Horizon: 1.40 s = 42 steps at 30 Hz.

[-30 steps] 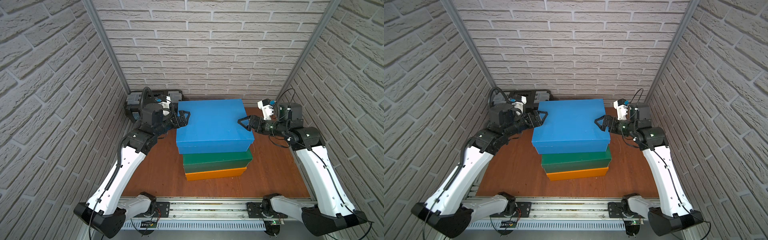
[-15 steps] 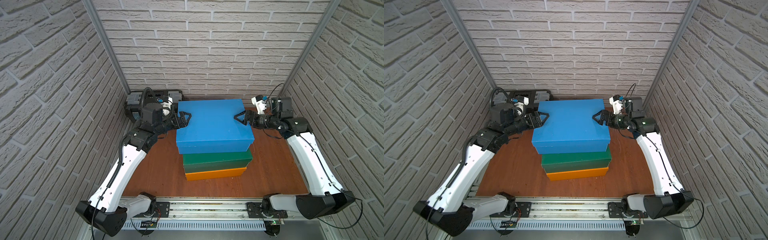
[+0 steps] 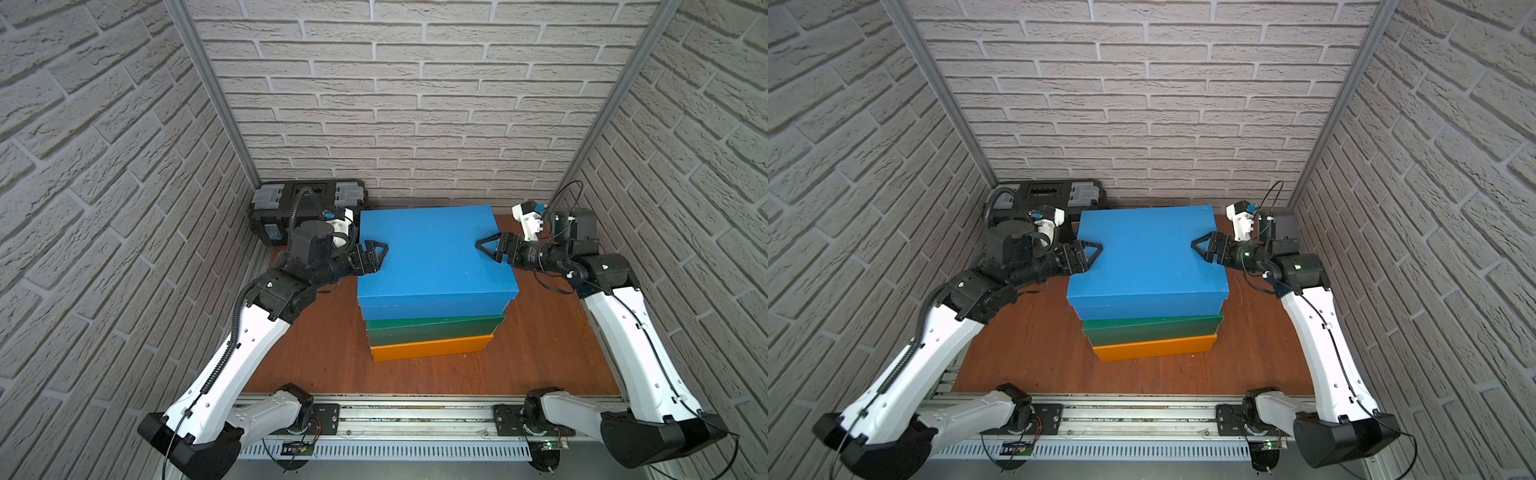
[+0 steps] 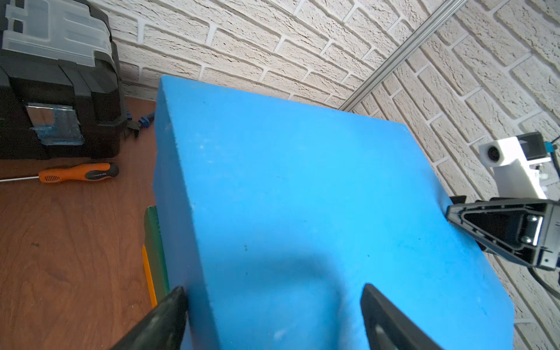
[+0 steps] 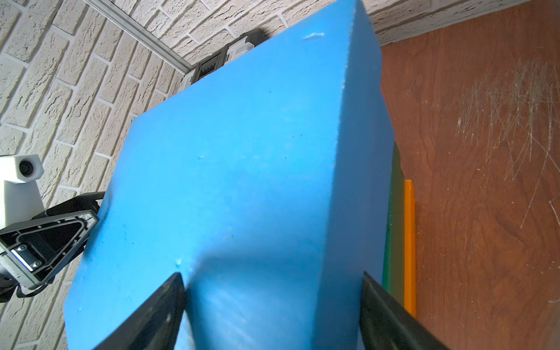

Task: Stack the shoeboxes
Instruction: Move the shoebox to the shoebox.

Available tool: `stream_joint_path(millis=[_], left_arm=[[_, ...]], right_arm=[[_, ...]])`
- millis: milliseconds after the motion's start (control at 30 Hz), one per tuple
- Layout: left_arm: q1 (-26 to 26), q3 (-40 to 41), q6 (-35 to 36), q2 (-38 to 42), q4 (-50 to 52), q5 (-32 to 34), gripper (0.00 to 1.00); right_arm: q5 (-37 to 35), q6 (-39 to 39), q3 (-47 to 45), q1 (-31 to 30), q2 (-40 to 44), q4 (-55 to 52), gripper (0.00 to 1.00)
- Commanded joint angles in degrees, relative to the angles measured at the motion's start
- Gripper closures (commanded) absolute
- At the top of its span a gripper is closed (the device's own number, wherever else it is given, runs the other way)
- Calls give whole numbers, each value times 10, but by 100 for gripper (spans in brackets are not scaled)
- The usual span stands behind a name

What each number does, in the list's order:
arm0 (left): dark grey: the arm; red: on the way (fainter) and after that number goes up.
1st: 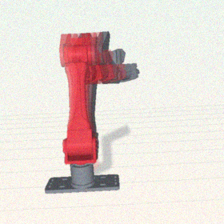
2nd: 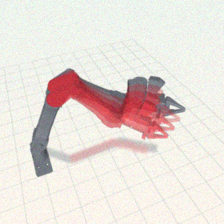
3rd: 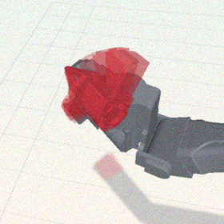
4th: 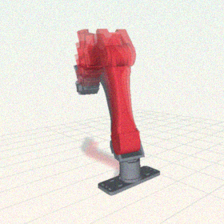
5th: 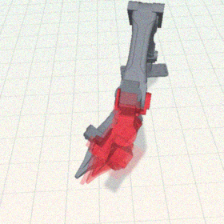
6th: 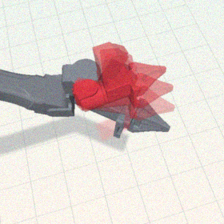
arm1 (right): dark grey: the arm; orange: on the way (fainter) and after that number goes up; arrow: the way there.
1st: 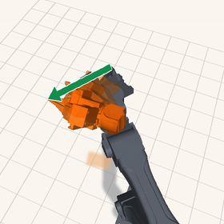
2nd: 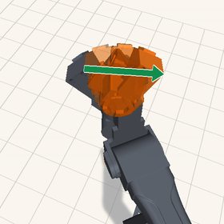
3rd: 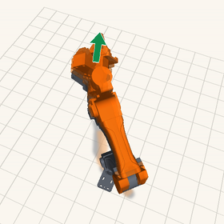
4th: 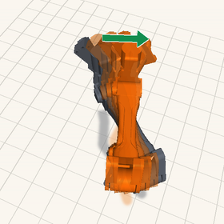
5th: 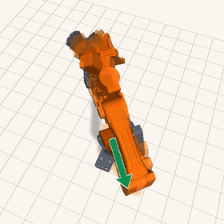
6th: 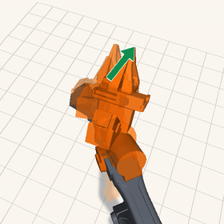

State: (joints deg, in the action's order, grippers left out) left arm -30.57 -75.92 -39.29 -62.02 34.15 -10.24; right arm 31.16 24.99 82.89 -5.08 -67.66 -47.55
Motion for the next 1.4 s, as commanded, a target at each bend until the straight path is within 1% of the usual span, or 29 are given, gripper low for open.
stream_joint_path(millis=[0,333,533,767,1000,1100,1300,1367], left_arm=[[-22,9,-8,15,-10,-8,11],[-47,30,-21,42,-5,27,11],[-48,30,-22,44,-6,32,10],[-49,29,-22,41,-7,30,9],[-56,26,-25,35,-18,31,9],[-57,24,-22,33,-16,35,8],[-54,3,0,45,6,66,2],[-51,-6,7,48,15,74,2]], right_arm=[[41,-4,-4,-10,8,36,14],[53,-8,6,-10,-13,46,14],[44,-23,12,-8,-15,31,13],[32,-31,24,-1,-14,21,9],[37,-37,30,9,-19,13,8],[36,-37,32,10,-19,13,7],[29,-40,40,16,-15,7,2],[27,-40,45,17,-17,5,1]])
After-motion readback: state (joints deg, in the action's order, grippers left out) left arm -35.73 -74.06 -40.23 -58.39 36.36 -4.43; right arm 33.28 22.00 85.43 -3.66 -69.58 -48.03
